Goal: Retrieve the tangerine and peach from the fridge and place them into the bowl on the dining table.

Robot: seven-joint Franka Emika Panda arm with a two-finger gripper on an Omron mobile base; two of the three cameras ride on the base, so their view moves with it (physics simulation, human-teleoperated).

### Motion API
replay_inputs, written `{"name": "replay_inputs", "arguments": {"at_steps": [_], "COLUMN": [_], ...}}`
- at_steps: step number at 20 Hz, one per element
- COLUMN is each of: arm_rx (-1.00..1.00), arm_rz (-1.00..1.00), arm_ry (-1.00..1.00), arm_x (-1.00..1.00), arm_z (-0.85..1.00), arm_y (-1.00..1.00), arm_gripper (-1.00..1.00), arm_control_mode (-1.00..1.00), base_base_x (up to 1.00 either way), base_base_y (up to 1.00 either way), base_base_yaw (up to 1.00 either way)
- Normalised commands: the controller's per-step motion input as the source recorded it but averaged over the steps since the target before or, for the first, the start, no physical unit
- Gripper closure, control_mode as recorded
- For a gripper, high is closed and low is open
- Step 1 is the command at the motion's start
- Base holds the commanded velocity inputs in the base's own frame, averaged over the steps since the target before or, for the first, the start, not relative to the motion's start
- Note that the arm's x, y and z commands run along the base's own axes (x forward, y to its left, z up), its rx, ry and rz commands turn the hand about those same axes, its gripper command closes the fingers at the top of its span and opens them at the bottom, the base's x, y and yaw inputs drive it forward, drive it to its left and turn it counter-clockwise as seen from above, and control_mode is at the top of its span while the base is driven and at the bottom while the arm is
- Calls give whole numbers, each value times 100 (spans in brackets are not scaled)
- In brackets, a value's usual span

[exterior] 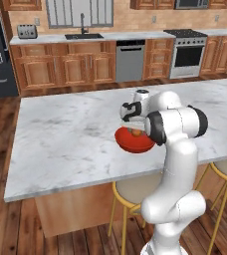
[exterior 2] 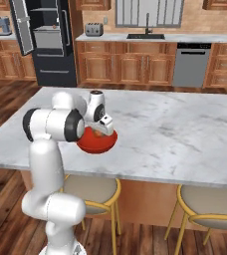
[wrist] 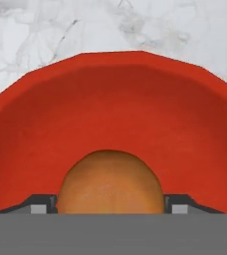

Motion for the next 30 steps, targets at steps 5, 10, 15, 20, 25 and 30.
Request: {"name": "replay_inputs", "arguments": {"at_steps": [5,10,15,20,25,30], "arm_rx": [0,0,0,0,0,0], "arm_rz": [-7,-3,-1,0,12,25], "arm_ry": [-9,-6,-8,-7,0,-7], "arm_x": [-99,-99,-100,-100,-99,-84], "arm_z": [99,86,88,77,33,0], "arm_y": [-4,-2,-9,0,0,0], "arm_gripper": [-100,-100,-100,-100,-100,-100], "arm_control_mode": [-100,-100,-100,-100,-100,-100], "base_base_x": [0,0,0,0,0,0], "base_base_y": [0,0,0,0,0,0], "base_base_yaw": [0,0,0,0,0,0]}}
